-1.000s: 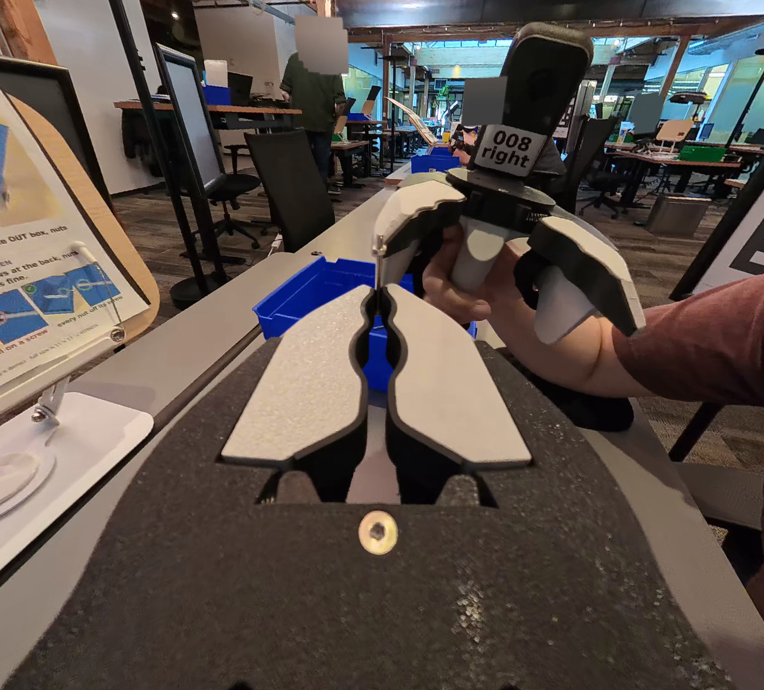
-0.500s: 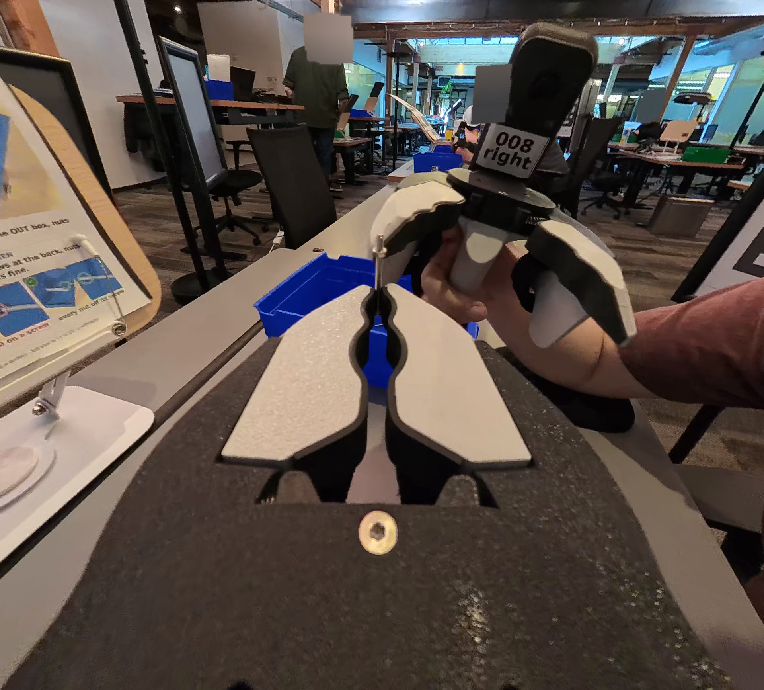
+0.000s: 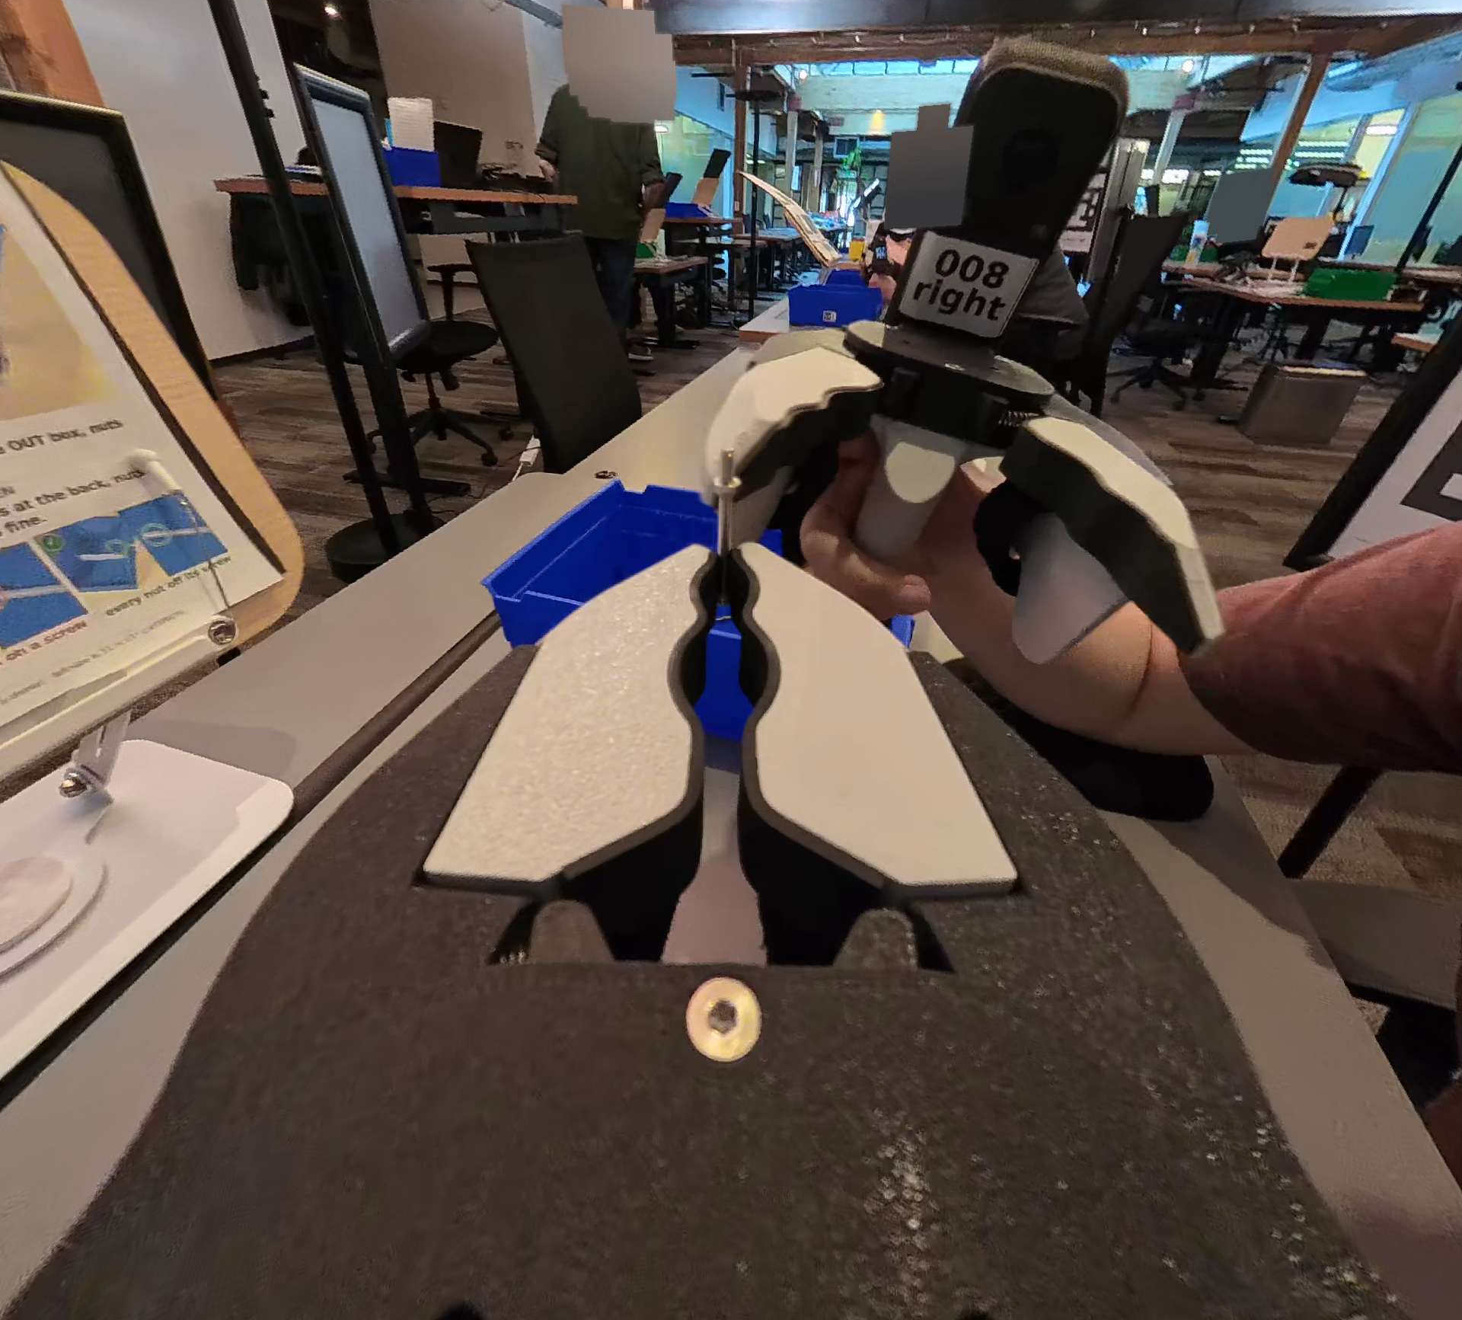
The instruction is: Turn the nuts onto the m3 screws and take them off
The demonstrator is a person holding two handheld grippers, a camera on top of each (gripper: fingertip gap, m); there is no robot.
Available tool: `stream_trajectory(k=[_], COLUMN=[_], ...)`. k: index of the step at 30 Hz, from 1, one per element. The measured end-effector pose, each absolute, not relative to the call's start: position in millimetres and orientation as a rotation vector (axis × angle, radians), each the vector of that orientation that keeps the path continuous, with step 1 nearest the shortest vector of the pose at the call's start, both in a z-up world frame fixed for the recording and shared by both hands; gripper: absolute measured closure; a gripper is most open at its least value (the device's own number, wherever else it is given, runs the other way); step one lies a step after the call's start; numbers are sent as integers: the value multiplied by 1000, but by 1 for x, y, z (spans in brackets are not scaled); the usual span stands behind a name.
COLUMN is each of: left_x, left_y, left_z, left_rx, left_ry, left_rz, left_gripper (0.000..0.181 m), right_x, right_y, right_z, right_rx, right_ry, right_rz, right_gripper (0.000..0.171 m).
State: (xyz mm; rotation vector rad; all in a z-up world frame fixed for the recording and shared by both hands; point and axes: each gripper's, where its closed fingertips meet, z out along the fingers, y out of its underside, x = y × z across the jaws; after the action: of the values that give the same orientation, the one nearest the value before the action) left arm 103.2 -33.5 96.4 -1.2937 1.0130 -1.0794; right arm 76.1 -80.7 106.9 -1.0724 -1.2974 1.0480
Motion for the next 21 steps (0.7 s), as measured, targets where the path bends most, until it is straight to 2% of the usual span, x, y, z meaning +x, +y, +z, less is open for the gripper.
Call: stream_trajectory(k=[1,14,15,17,21], left_x=[101,110,107,105,110], left_y=[-32,-43,-41,-41,-48], left_z=[98,95,97,99,97], left_rx=[-1294,-1278,-1275,-1277,-1260], left_ry=[1002,1052,1037,1030,1068], left_rz=[-1090,-1110,-1126,-1153,-1142], left_gripper=[180,180,180,179,179], right_x=[79,76,80,88,94], right_y=[-80,-84,-83,-78,-60], right_z=[109,108,111,119,120], right_rx=[-1072,-1049,-1044,-1044,-1149], right_ry=[-1292,-1308,-1302,-1258,-1157], right_rz=[1058,1035,1033,1063,1166], right_gripper=[76,76,79,103,133])
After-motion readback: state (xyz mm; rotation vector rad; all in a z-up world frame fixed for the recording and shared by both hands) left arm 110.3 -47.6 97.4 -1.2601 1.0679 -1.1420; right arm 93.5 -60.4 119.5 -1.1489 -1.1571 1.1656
